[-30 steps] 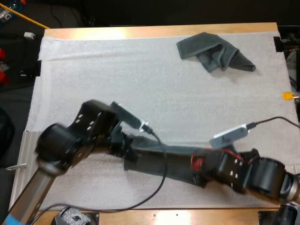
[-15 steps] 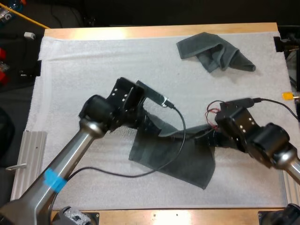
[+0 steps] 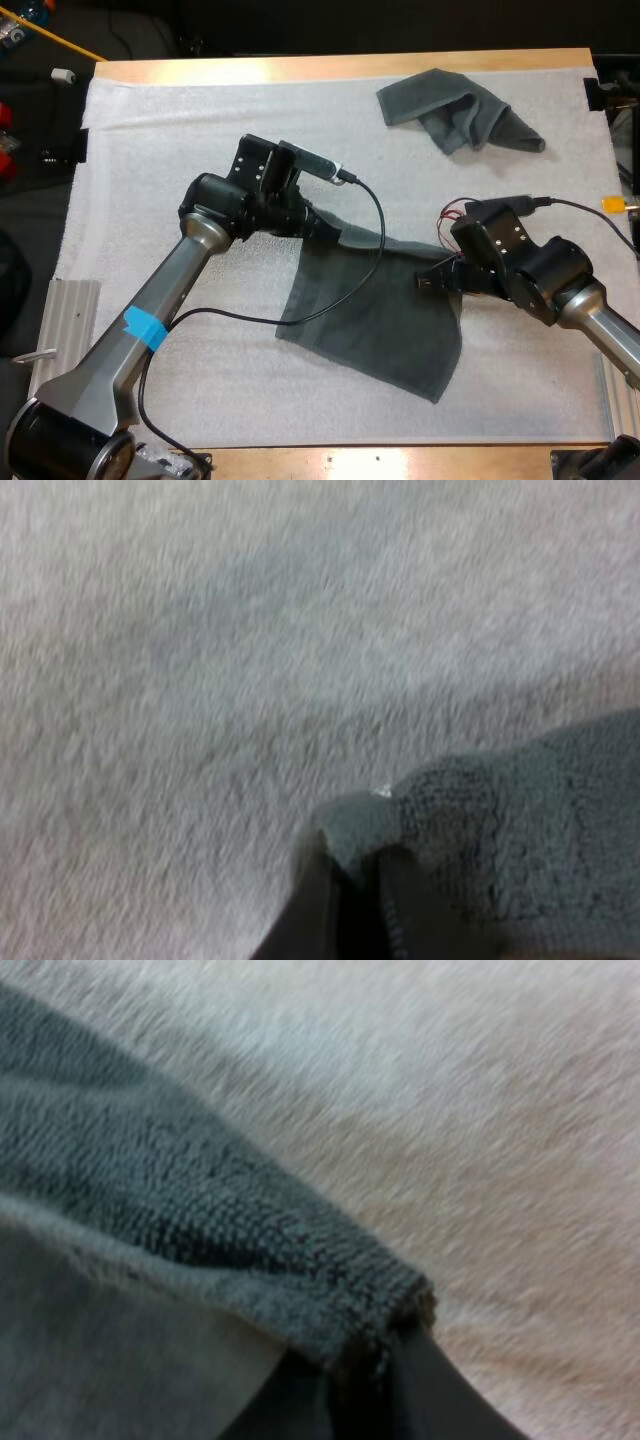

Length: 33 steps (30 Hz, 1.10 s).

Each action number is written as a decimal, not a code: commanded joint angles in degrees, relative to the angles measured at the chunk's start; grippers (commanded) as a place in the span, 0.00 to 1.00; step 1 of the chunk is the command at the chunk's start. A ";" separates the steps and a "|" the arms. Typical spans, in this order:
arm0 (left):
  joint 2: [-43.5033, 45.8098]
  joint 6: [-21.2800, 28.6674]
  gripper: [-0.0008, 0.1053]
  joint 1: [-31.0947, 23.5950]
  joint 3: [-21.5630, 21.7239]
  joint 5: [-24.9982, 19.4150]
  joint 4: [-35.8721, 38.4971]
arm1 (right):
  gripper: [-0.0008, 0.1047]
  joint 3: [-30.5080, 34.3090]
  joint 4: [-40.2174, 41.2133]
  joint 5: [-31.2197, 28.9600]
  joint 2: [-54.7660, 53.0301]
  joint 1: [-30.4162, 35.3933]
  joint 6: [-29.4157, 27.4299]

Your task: Pick towel from pile, fold and stack

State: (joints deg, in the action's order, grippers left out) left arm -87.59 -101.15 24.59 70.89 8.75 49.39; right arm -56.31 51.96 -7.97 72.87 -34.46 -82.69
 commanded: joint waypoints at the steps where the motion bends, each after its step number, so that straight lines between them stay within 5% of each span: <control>1: 0.07 -0.39 0.01 0.06 0.28 0.50 -2.17 | 0.01 -0.12 -0.68 -2.31 0.01 0.30 -0.67; 11: 0.01 -0.39 0.01 0.06 0.28 0.50 -7.97 | 0.01 -0.12 -0.68 -6.42 0.42 0.30 -0.67; 14: 0.01 -0.39 0.08 0.06 0.28 0.50 -9.00 | 0.06 -0.12 -1.22 -6.66 1.27 0.30 -0.41; 21: 0.01 -0.39 0.58 0.06 0.28 0.50 -11.26 | 0.63 -0.12 -4.47 -10.87 2.15 0.30 1.64; 25: 0.01 -0.39 0.63 0.06 0.28 1.46 -10.21 | 0.61 -0.12 -3.15 -15.54 2.14 0.30 1.64; 33: 1.60 1.04 0.58 0.06 0.28 2.43 -1.94 | 0.60 -0.12 2.39 -12.81 1.01 0.30 1.54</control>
State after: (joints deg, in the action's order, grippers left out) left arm -87.11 -100.32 24.59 70.89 11.03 46.92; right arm -56.31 53.69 -21.02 74.74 -34.46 -81.18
